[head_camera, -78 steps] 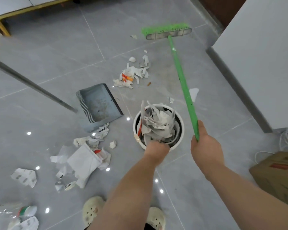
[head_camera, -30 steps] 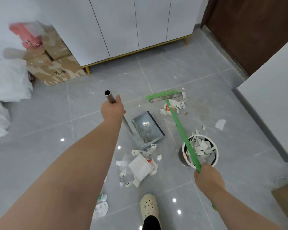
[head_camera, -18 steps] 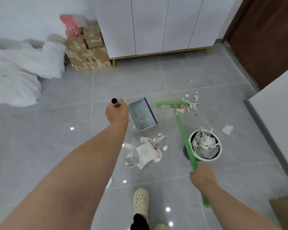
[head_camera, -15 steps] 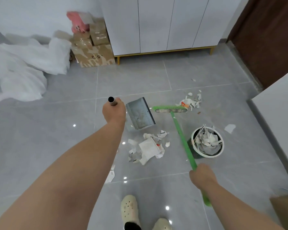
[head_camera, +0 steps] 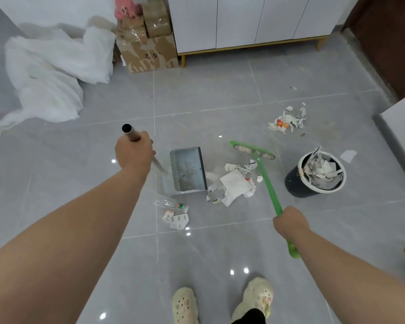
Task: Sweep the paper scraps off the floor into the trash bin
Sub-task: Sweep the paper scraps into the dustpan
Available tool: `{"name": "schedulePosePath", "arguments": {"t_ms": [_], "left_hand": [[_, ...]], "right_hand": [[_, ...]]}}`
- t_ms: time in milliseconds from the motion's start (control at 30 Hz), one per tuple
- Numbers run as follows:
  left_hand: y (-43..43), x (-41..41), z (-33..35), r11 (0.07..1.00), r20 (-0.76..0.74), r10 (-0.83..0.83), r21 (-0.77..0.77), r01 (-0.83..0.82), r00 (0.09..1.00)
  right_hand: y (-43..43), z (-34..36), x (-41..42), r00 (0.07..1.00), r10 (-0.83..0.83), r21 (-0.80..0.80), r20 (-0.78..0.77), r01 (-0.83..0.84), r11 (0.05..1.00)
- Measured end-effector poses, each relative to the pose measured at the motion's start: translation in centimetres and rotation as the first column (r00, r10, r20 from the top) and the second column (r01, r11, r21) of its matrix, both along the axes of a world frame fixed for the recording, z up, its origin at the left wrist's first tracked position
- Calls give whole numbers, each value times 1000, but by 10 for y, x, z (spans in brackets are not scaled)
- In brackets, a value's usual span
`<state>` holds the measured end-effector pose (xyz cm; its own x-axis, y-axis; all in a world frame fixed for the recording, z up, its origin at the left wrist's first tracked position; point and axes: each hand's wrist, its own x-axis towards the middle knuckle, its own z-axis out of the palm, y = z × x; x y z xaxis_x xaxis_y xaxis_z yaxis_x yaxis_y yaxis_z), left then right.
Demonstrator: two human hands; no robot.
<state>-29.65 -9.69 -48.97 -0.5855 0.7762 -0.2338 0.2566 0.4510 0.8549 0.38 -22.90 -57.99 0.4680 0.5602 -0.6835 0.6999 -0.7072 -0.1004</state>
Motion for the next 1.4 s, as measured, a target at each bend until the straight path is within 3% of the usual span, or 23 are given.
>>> {"name": "schedulePosePath", "arguments": {"t_ms": [533,933,1233,1400], "left_hand": [[-12,-187,19,984,7,178,-17,-178,984],[-42,-255,-1,927,36,374,-40,-372,927],[-53,-293,-17,949,-108,287,-104,-298,952],[-64,-299,-32,959,-117,206,-173,-224,972]], "right_hand": [[-7,9,-157,984,178,24,-15,-177,984],[1,3,-228,971,209,-1,-113,-210,978],[22,-1,-267,948,257,-56,-186,-271,961],[25,-8,-269,942,254,-101,-220,-281,954]]}}
